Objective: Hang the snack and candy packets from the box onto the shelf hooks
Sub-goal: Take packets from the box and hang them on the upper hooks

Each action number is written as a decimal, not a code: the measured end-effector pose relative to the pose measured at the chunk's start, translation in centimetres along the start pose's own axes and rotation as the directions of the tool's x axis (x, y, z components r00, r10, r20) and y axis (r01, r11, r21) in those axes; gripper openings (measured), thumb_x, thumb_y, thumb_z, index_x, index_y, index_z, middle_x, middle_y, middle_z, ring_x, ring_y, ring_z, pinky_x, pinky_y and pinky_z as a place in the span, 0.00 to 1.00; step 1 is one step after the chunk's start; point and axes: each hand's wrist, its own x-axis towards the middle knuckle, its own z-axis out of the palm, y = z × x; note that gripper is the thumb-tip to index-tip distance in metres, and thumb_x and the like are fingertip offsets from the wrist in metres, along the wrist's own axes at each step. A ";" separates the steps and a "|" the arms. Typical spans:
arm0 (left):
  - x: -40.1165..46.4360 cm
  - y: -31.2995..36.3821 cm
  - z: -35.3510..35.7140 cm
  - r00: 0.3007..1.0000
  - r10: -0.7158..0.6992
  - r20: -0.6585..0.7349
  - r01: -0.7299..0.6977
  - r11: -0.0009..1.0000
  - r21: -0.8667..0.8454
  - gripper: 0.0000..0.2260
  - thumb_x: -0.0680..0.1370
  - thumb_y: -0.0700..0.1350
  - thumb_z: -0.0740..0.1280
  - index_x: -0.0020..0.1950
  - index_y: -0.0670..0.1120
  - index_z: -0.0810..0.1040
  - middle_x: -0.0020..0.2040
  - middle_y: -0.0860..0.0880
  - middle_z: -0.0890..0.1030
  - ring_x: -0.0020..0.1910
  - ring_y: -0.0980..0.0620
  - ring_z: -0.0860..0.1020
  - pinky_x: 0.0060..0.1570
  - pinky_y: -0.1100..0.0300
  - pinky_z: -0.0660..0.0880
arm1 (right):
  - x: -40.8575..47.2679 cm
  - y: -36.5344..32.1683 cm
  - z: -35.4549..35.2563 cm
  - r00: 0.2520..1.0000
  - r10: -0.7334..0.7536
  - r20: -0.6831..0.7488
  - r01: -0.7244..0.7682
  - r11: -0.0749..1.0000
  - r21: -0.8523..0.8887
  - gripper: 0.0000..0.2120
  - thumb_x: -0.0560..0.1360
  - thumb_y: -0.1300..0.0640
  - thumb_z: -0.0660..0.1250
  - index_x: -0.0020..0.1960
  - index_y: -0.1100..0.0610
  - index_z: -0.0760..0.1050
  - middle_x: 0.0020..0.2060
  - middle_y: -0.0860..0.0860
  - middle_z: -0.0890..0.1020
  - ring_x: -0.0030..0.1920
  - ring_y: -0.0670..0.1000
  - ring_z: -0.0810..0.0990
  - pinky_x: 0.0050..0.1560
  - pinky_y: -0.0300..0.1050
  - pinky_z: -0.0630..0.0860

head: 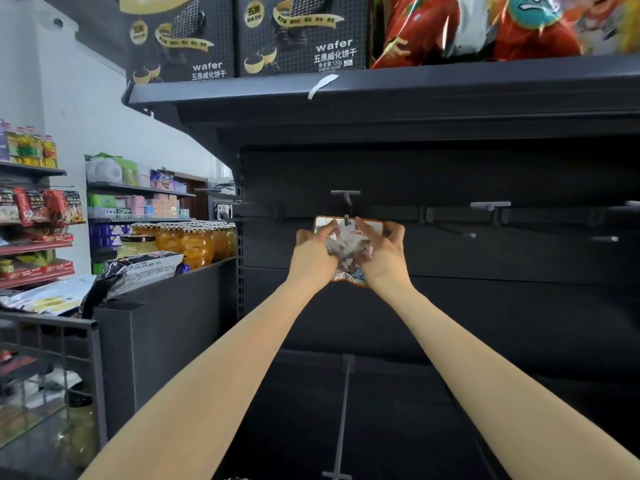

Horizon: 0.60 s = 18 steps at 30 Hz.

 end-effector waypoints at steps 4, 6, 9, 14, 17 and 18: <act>2.1 0.1 1.2 0.992 -0.104 0.074 0.101 0.994 0.033 0.27 0.78 0.40 0.62 0.75 0.54 0.59 0.66 0.43 0.62 0.48 0.49 0.72 0.44 0.64 0.69 | 2.4 1.2 0.7 0.990 0.086 0.113 -0.061 0.976 -0.211 0.34 0.76 0.67 0.61 0.76 0.46 0.55 0.74 0.50 0.46 0.73 0.52 0.51 0.57 0.40 0.68; 2.8 0.0 2.0 0.988 -0.113 0.103 0.108 0.993 0.054 0.27 0.79 0.42 0.63 0.76 0.54 0.58 0.69 0.43 0.61 0.58 0.44 0.73 0.49 0.60 0.70 | 3.2 1.7 0.9 0.988 0.086 0.130 -0.050 0.964 -0.259 0.34 0.77 0.67 0.59 0.77 0.48 0.53 0.74 0.50 0.45 0.73 0.53 0.51 0.63 0.44 0.67; 3.7 -0.3 2.6 0.985 -0.105 0.133 0.099 0.994 0.050 0.27 0.79 0.44 0.63 0.76 0.52 0.58 0.71 0.40 0.61 0.64 0.41 0.70 0.59 0.55 0.69 | 4.0 2.5 1.2 0.983 0.093 0.161 -0.042 0.954 -0.297 0.33 0.78 0.67 0.58 0.78 0.50 0.50 0.76 0.49 0.44 0.75 0.54 0.50 0.67 0.48 0.66; 4.6 -0.9 3.1 0.985 -0.086 0.150 0.081 0.996 0.037 0.28 0.78 0.45 0.64 0.76 0.51 0.57 0.70 0.40 0.62 0.65 0.42 0.70 0.63 0.56 0.67 | 4.7 3.5 1.6 0.976 0.104 0.193 -0.048 0.960 -0.277 0.34 0.78 0.68 0.57 0.78 0.51 0.48 0.77 0.47 0.40 0.76 0.53 0.47 0.71 0.49 0.63; 5.0 -1.4 3.5 0.989 -0.064 0.133 0.061 0.998 0.025 0.27 0.78 0.44 0.63 0.76 0.52 0.59 0.70 0.41 0.64 0.65 0.42 0.70 0.62 0.55 0.68 | 4.6 3.8 1.8 0.980 0.089 0.176 -0.040 0.963 -0.266 0.34 0.77 0.69 0.58 0.78 0.53 0.50 0.77 0.48 0.40 0.76 0.53 0.48 0.70 0.49 0.66; 5.1 -1.4 3.5 0.991 -0.058 0.122 0.055 0.998 0.030 0.27 0.78 0.44 0.63 0.76 0.52 0.59 0.70 0.41 0.64 0.66 0.42 0.69 0.62 0.56 0.68 | 4.5 3.7 1.8 0.983 0.085 0.162 -0.039 0.963 -0.266 0.33 0.77 0.69 0.58 0.77 0.53 0.52 0.77 0.48 0.40 0.76 0.53 0.49 0.69 0.50 0.67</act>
